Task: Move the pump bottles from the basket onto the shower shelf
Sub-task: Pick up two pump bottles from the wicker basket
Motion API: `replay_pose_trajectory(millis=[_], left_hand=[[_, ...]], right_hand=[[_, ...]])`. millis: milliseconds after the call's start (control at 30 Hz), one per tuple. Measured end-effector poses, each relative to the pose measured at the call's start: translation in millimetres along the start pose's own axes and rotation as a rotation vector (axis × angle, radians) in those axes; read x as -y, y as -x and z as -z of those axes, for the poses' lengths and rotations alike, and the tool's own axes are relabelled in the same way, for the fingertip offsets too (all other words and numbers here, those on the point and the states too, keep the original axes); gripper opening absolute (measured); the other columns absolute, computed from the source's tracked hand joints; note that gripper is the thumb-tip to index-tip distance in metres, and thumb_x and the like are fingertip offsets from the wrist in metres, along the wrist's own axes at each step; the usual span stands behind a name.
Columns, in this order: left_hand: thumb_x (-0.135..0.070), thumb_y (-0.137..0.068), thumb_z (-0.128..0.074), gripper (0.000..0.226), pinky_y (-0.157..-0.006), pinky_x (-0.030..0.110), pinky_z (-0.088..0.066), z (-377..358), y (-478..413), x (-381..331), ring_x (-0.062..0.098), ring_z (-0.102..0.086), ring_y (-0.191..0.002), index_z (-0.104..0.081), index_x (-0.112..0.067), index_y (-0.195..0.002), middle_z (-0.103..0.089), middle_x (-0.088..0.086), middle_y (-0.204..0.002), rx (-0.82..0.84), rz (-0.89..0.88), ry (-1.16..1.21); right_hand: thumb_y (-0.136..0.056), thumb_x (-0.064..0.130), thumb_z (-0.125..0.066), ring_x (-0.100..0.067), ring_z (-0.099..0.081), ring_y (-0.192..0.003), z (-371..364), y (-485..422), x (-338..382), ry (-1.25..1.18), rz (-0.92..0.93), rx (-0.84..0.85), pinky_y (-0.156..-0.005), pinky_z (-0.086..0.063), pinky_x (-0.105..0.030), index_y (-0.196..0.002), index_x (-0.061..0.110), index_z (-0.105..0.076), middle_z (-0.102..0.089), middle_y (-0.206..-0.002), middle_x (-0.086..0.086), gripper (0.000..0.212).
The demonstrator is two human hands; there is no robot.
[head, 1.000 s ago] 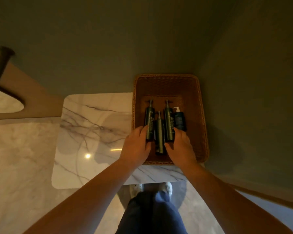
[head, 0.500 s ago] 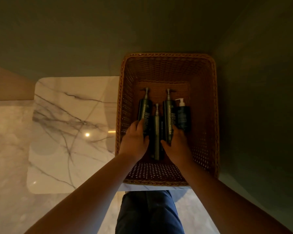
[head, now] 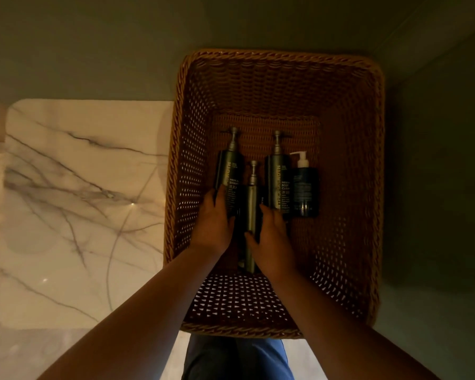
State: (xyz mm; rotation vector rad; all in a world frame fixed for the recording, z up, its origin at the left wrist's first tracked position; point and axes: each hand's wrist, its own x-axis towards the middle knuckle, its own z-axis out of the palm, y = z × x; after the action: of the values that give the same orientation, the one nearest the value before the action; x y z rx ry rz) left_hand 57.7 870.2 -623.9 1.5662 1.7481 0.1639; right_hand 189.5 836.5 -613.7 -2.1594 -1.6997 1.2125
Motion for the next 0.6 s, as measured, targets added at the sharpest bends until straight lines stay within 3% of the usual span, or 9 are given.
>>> replay_pose_trajectory(millis=[233, 400, 600], left_hand=[[-0.008, -0.088, -0.058, 0.082, -0.108, 0.041, -0.034, -13.8, -8.6, 9.1, 0.031, -0.031, -0.134, -0.004, -0.015, -0.149, -0.017, 0.019, -0.151, 0.006, 0.034, 0.027], [-0.01, -0.089, -0.057, 0.087, -0.109, 0.043, -0.033, -21.9, -9.6, 10.5, 0.032, -0.032, -0.133, 0.005, -0.021, -0.149, -0.017, 0.021, -0.151, 0.027, 0.119, 0.04], [-0.015, -0.09, -0.055, 0.088, -0.112, 0.043, -0.027, -29.6, 17.6, 13.4, 0.033, -0.026, -0.136, 0.012, -0.022, -0.147, -0.012, 0.022, -0.15, 0.049, 0.179, 0.035]], right_hand=[[-0.087, 0.024, -0.063, -0.02, -0.027, -0.137, -17.2, -3.4, -5.3, 0.049, -0.003, -0.044, -0.11, -0.026, -0.026, -0.146, 0.013, -0.025, -0.029, -0.147, -0.007, 0.072], [-0.085, 0.023, -0.066, -0.019, -0.026, -0.138, -25.2, -2.4, -7.8, 0.101, -0.001, -0.076, -0.105, -0.033, -0.026, -0.147, 0.015, -0.022, -0.027, -0.149, -0.006, 0.077], [-0.084, 0.02, -0.067, -0.02, -0.027, -0.136, -30.9, -0.3, -8.3, 0.084, -0.003, -0.121, -0.099, -0.025, -0.02, -0.146, 0.013, -0.024, -0.029, -0.147, -0.008, 0.075]])
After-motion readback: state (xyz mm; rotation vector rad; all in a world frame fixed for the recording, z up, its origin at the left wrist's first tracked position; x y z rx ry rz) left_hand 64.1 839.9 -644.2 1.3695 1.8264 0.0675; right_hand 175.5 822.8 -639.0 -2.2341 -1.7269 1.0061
